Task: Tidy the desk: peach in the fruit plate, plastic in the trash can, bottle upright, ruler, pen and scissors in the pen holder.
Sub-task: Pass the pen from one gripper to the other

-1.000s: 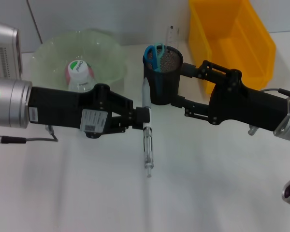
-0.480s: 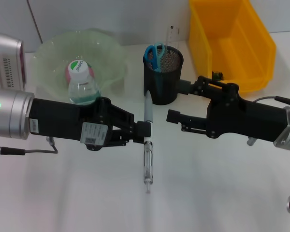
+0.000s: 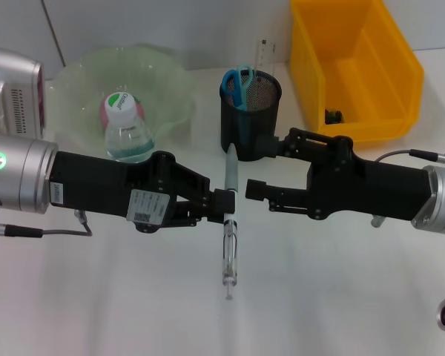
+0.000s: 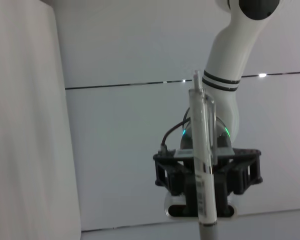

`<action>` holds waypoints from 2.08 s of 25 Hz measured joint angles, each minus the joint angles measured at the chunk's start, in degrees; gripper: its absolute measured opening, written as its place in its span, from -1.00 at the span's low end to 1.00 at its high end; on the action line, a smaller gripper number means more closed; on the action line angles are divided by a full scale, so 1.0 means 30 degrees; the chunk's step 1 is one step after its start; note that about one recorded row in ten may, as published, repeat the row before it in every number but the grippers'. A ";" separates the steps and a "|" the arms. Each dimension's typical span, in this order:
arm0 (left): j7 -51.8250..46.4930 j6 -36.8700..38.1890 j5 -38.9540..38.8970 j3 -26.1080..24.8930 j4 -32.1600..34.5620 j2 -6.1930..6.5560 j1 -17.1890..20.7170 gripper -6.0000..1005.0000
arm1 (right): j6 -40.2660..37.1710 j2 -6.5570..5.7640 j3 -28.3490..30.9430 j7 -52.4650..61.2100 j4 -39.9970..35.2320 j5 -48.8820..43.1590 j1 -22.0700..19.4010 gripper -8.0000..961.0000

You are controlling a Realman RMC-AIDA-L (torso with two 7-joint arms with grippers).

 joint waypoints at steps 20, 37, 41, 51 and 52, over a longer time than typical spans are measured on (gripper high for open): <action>-0.0427 -0.0077 -0.0005 -0.0037 -0.0072 0.0003 -0.0250 -0.65 | -0.0164 -0.0135 -0.0492 -0.0542 0.0661 -0.0004 0.0785 0.39; -0.0445 -0.0119 -0.0006 -0.0154 -0.0522 0.0091 -0.0418 -0.64 | -0.0014 -0.0201 -0.0715 -0.1123 0.1012 -0.0003 0.0974 -0.18; -0.0445 -0.0142 -0.0006 -0.0127 -0.0520 0.0090 -0.0447 -0.64 | -0.0013 -0.0187 -0.0738 -0.1509 0.1255 -0.0003 0.1018 -0.20; -0.0425 -0.0138 -0.0006 -0.0022 -0.0509 0.0090 -0.0442 -0.63 | -0.0139 -0.0126 -0.0769 -0.1929 0.1490 -0.0001 0.1065 -0.22; -0.0417 -0.0137 -0.0006 -0.0020 -0.0509 0.0089 -0.0440 -0.63 | -0.0145 -0.0115 -0.0768 -0.1929 0.1489 0.0011 0.1064 -0.22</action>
